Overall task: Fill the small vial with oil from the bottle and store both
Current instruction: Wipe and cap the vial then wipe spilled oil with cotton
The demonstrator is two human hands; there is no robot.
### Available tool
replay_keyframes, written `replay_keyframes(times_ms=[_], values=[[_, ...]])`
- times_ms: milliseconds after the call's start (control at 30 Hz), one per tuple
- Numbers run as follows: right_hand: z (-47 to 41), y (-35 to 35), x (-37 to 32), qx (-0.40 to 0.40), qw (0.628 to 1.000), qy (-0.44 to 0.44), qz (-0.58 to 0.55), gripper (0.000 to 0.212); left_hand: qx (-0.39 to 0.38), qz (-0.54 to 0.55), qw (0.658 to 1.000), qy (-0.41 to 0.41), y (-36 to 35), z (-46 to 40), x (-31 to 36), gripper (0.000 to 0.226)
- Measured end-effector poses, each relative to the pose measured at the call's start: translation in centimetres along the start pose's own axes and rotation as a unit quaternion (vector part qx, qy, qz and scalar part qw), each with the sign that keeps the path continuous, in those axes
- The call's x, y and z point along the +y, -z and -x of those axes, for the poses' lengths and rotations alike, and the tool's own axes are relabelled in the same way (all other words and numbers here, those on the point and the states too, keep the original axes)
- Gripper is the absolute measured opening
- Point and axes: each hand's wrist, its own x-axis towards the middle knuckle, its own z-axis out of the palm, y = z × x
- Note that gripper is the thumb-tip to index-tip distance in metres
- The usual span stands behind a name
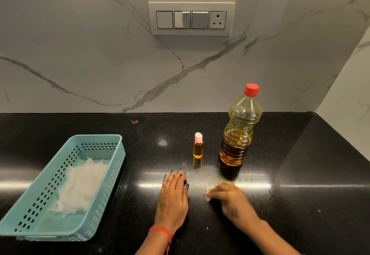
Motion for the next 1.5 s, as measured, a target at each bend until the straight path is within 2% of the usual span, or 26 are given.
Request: replay_keyframes(times_ms=[67,167,267,367,467,567,733,833,933,1100,1233,1367,1500], values=[[-0.1,1.0,2.2,0.046,0.997,-0.065,0.002,0.034,-0.001,0.001,1.000,-0.004,0.1,0.1,0.1,0.072],[-3.3,0.9,1.5,0.085,0.991,-0.093,0.034,0.041,-0.001,0.000,1.000,-0.003,0.1,0.0,0.2,0.073],[-4.5,-0.8,-1.4,0.005,0.998,-0.056,0.024,0.048,-0.003,-0.009,1.000,-0.004,0.0,0.1,0.1,0.074],[-1.4,-0.7,-1.9,-0.003,1.000,0.031,0.000,0.035,-0.002,-0.006,1.000,0.001,0.1,0.2,0.1,0.074],[0.2,0.4,1.4,0.059,0.997,-0.039,-0.007,0.027,0.004,-0.001,1.000,0.000,0.1,0.2,0.1,0.072],[-1.9,0.7,1.7,0.086,0.993,-0.086,0.003,0.033,0.001,-0.008,1.000,-0.007,-0.1,0.2,0.0,0.071],[-1.0,-0.6,-1.5,0.023,1.000,-0.005,0.001,0.029,0.000,-0.009,1.000,-0.004,0.1,0.2,0.2,0.072],[0.4,0.7,0.6,0.054,0.997,-0.046,-0.016,0.024,-0.001,-0.013,1.000,-0.001,0.1,0.2,0.1,0.072],[-2.0,0.9,1.6,0.077,0.993,-0.095,0.004,0.026,-0.007,-0.013,1.000,-0.005,0.0,0.2,0.1,0.071],[-1.6,-0.2,-1.6,0.024,0.999,-0.023,-0.004,0.019,-0.007,-0.009,1.000,0.001,0.2,0.1,0.3,0.073],[-0.3,1.1,1.0,0.061,0.995,-0.078,-0.021,0.017,-0.006,0.005,1.000,-0.002,0.2,0.1,0.3,0.071],[-4.9,0.2,1.2,0.091,0.989,-0.113,0.016,0.022,-0.009,0.000,1.000,-0.008,0.2,0.0,0.4,0.072],[-6.9,-1.6,-2.0,0.021,0.998,-0.047,0.031,0.035,-0.006,-0.001,1.000,-0.010,0.3,0.1,0.5,0.071]])
